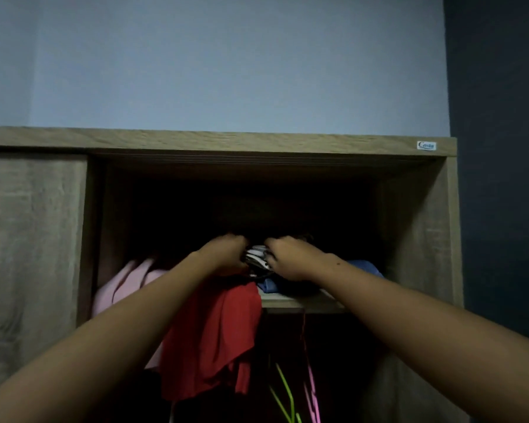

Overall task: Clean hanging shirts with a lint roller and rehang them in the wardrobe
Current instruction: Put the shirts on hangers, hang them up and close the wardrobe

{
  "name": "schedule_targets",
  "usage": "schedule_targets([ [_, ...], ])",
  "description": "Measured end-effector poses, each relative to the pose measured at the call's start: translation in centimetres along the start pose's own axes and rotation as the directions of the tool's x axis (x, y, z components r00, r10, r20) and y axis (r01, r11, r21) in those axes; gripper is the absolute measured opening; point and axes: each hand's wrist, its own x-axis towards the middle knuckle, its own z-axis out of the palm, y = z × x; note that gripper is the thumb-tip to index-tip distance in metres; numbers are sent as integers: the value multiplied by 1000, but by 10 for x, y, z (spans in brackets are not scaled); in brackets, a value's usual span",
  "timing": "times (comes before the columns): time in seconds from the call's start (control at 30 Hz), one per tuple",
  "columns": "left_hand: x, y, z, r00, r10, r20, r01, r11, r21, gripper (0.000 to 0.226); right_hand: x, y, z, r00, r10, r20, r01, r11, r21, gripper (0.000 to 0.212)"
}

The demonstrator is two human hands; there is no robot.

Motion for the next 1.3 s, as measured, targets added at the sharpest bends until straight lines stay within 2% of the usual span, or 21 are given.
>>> schedule_targets([
  [0.07,3,-4,-1,999,-40,26,40,999,-1,42,6,3,-2,1000,2,-4,-2,1000,11,34],
  [0.17,3,-9,-3,997,-40,70,44,998,-54,43,8,2,-3,998,-42,42,42,999,-4,50],
  [0.27,2,-9,-8,997,-30,64,39,990,-134,39,8,-2,-1,993,-80,85,89,991,-103,61],
  [0.43,-1,-8,-6,996,-25,84,39,987,-158,33,17,-10,9,996,-43,82,57,982,-183,50],
  [0.6,-6,-4,-7,997,-5,72,16,988,-155,32,16,-16,2,991,-98,93,120,955,-271,45],
  [0.67,-8,-4,-8,997,6,78,4,992,-126,43,17,-9,-5,990,-96,107,118,967,-225,38],
  [0.77,-10,0,-4,998,-44,43,42,998,37,64,19,3,-20,990,-64,129,73,995,-61,32],
  [0.83,-8,5,0,998,-54,-15,55,994,90,64,20,8,-28,994,-31,104,25,998,59,35],
  [0.9,-5,8,1,997,-43,-71,48,996,73,55,21,10,-34,997,12,76,-21,992,122,42],
  [1.0,-1,11,-2,994,-67,-83,69,997,22,45,22,12,-36,996,54,75,-64,988,140,41],
  [1.1,-1,5,-4,993,-103,-53,102,995,-12,39,18,14,-31,998,7,61,-15,990,138,38],
  [1.23,-2,-5,-9,994,-99,-48,95,992,-89,35,10,15,-19,996,-54,71,48,996,75,63],
  [1.3,-2,-4,-14,992,-87,-87,77,991,-111,32,7,15,-9,997,-43,58,41,999,24,67],
])
